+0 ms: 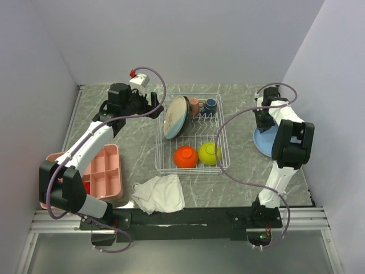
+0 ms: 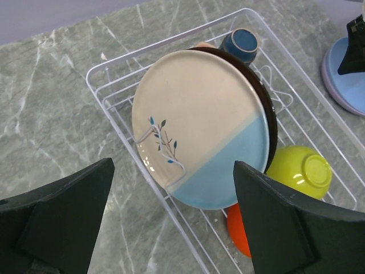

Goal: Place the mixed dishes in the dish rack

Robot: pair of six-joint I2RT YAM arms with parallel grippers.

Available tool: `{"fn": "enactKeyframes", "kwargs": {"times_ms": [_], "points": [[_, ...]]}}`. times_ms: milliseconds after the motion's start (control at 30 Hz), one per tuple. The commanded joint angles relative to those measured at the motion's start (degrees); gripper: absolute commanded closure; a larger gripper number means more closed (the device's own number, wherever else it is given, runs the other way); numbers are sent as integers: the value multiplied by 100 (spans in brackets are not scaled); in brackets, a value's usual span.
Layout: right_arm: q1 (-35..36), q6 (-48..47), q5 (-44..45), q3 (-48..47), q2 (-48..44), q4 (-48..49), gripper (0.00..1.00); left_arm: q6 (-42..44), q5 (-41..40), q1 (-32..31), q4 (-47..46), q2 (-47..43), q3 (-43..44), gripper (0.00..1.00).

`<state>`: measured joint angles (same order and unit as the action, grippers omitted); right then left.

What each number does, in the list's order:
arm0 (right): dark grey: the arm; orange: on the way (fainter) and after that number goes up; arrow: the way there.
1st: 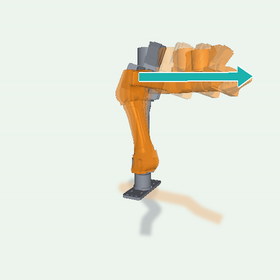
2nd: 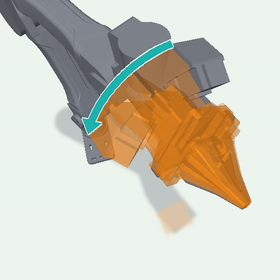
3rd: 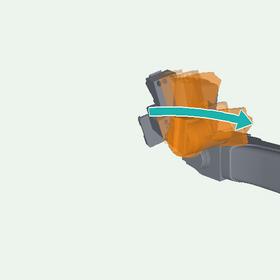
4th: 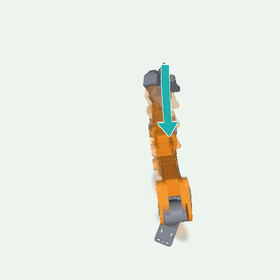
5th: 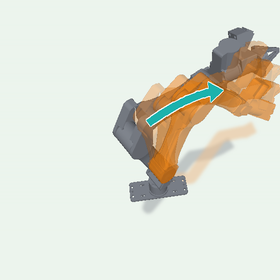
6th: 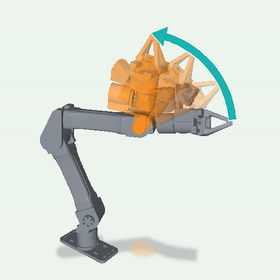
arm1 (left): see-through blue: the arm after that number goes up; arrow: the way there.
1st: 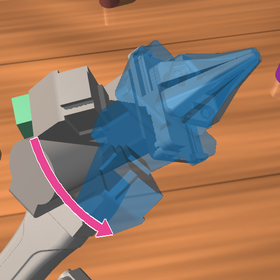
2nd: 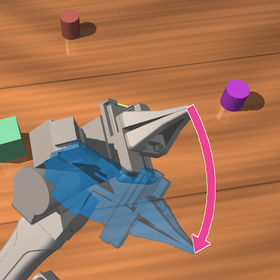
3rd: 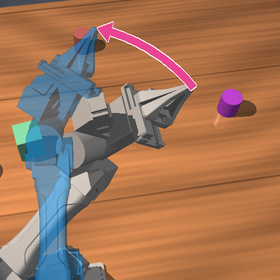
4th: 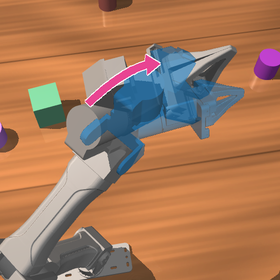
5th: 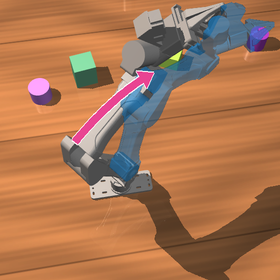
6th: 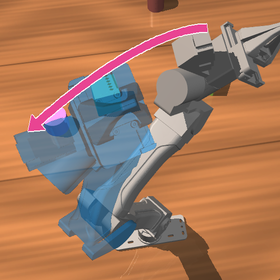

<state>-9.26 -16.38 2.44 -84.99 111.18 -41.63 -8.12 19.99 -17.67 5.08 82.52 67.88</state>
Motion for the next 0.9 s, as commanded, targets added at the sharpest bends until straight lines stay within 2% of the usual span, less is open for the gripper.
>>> {"fn": "enactKeyframes", "kwargs": {"times_ms": [0,100,433,467,567,633,667,700,733,767,800,867], "points": [[64,12,-226,-131,298,41,95,276,-232,9,151,36,287,7],[239,82,-235,-158,404,-3,94,276,-311,27,151,36,288,7],[899,521,-1086,-518,476,-214,93,355,-417,27,125,19,244,7],[1143,600,-1070,-553,458,-206,93,355,-408,27,133,18,217,7],[1190,759,-737,-711,309,-214,91,329,-364,27,116,-8,208,7],[1015,768,-727,-834,168,-249,81,320,-329,27,98,-34,208,7],[953,785,-936,-1018,28,-284,62,328,-251,27,98,-43,226,7],[465,820,-1051,-1115,-25,-346,52,329,-215,27,90,-61,235,7],[268,899,-1104,-1186,-78,-355,42,337,-154,27,72,-69,235,7],[92,848,-1244,-1291,-96,-372,19,320,-92,27,46,-61,243,7],[-223,751,-1289,-1353,-79,-477,11,311,48,27,-7,-35,244,7],[-462,461,-1290,-1502,96,-574,6,302,180,27,-77,1,244,7]]}}
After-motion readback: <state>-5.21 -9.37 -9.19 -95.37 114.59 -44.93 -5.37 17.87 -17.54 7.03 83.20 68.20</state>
